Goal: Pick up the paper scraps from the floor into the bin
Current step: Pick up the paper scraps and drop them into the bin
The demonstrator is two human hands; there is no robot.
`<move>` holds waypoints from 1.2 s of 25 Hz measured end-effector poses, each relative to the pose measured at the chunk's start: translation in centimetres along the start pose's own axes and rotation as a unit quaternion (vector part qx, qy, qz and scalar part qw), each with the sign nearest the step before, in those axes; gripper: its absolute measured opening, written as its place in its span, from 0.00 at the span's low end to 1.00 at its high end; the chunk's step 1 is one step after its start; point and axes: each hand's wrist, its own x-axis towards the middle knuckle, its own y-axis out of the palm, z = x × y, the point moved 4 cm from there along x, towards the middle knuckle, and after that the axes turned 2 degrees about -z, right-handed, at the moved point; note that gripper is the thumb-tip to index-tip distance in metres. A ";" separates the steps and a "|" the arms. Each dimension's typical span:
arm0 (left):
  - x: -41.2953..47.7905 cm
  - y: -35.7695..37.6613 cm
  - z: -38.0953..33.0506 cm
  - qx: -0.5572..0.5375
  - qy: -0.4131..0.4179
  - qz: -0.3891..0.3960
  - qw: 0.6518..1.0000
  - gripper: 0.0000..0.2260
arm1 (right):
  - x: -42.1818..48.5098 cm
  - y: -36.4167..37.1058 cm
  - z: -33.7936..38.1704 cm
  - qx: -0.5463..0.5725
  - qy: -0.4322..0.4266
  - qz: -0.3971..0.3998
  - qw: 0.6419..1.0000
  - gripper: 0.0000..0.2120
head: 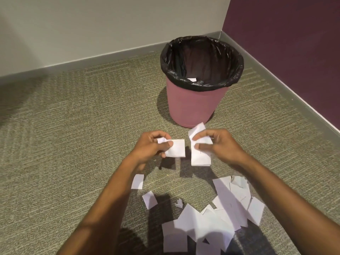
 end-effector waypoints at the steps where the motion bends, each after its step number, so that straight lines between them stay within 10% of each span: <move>1: -0.6 0.0 -2.1 -0.023 0.017 -0.002 1.000 0.06 | 0.0 -1.1 2.1 0.018 -0.017 -0.014 1.000 0.10; 10: 4.8 3.5 -20.6 -0.045 0.164 -0.134 0.976 0.07 | 7.1 -10.6 14.5 0.069 -0.075 -0.227 0.969 0.06; 18: 10.6 6.7 -23.3 0.125 0.101 -0.129 0.979 0.13 | 12.4 -11.5 14.3 0.029 0.029 -0.152 0.988 0.06; 27: 2.5 2.3 -11.1 0.130 0.234 -0.244 0.932 0.04 | 4.2 -7.5 11.7 0.000 -0.078 -0.070 0.994 0.06; 30: -0.6 1.4 0.1 0.262 0.169 -0.123 0.942 0.02 | 0.5 -2.3 4.6 -0.101 -0.040 0.056 0.993 0.04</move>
